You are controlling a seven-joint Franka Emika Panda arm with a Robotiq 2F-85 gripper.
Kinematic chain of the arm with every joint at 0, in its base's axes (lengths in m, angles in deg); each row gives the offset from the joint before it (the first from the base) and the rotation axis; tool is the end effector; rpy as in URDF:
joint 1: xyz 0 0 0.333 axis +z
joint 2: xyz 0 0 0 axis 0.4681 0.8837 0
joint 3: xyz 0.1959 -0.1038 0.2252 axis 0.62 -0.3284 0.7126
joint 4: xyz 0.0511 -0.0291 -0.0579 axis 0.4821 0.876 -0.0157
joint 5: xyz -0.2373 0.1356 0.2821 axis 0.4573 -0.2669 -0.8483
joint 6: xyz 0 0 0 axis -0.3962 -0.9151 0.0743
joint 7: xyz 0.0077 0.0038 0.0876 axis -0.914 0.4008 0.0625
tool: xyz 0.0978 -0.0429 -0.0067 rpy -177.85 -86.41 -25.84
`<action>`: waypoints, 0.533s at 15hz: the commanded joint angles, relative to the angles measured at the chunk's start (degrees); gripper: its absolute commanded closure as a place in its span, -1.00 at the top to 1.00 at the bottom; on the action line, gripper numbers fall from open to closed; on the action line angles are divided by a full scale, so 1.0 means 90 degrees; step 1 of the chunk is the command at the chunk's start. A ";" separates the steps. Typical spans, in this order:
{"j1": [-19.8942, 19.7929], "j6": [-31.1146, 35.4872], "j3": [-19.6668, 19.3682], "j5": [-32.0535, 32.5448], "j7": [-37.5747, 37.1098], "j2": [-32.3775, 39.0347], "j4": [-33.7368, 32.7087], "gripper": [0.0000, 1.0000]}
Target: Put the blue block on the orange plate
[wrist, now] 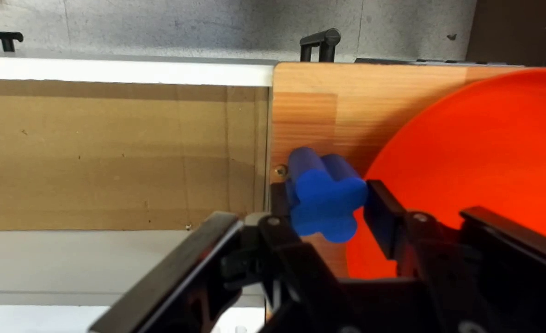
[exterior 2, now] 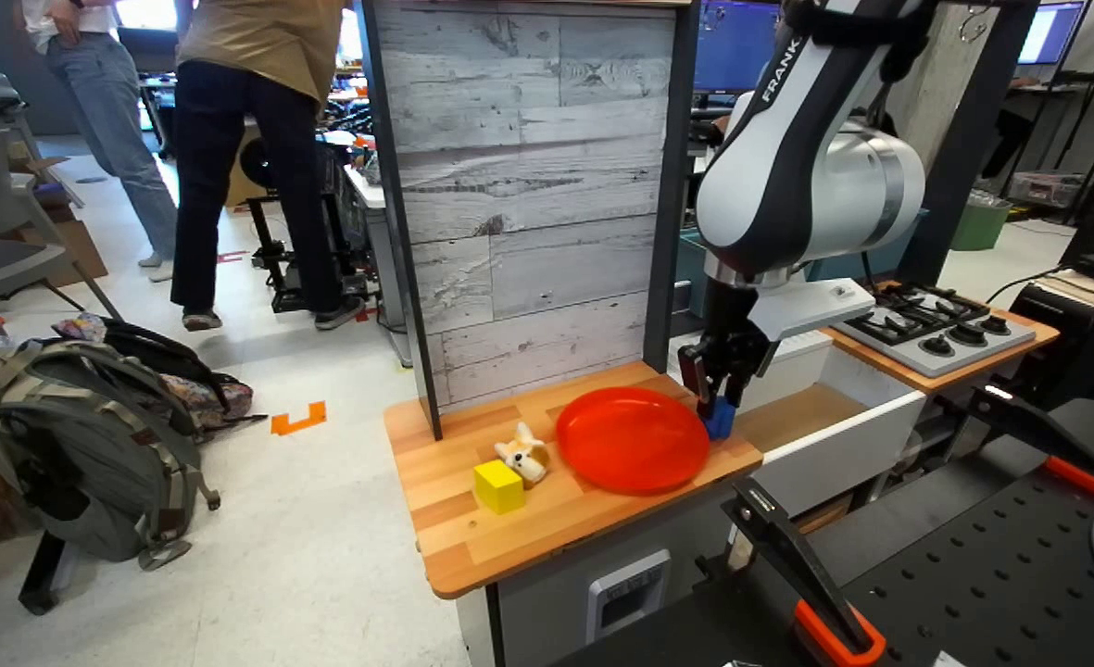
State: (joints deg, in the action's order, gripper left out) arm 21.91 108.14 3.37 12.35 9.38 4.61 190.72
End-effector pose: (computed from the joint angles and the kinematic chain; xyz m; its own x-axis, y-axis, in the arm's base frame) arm 0.5680 -0.0321 0.0253 0.9944 0.1057 -0.0082 0.1057 -0.9944 0.0019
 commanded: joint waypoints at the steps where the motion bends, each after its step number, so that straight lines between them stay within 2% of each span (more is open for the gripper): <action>1: 0.0067 0.0247 0.0040 -0.0175 -0.0012 -0.0444 0.0518 -0.60; 8: 0.0442 0.0395 0.0135 -0.0194 -0.0299 -0.0848 0.0903 -0.60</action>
State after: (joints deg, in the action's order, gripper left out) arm 23.89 109.83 4.38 12.35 7.59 -0.50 196.00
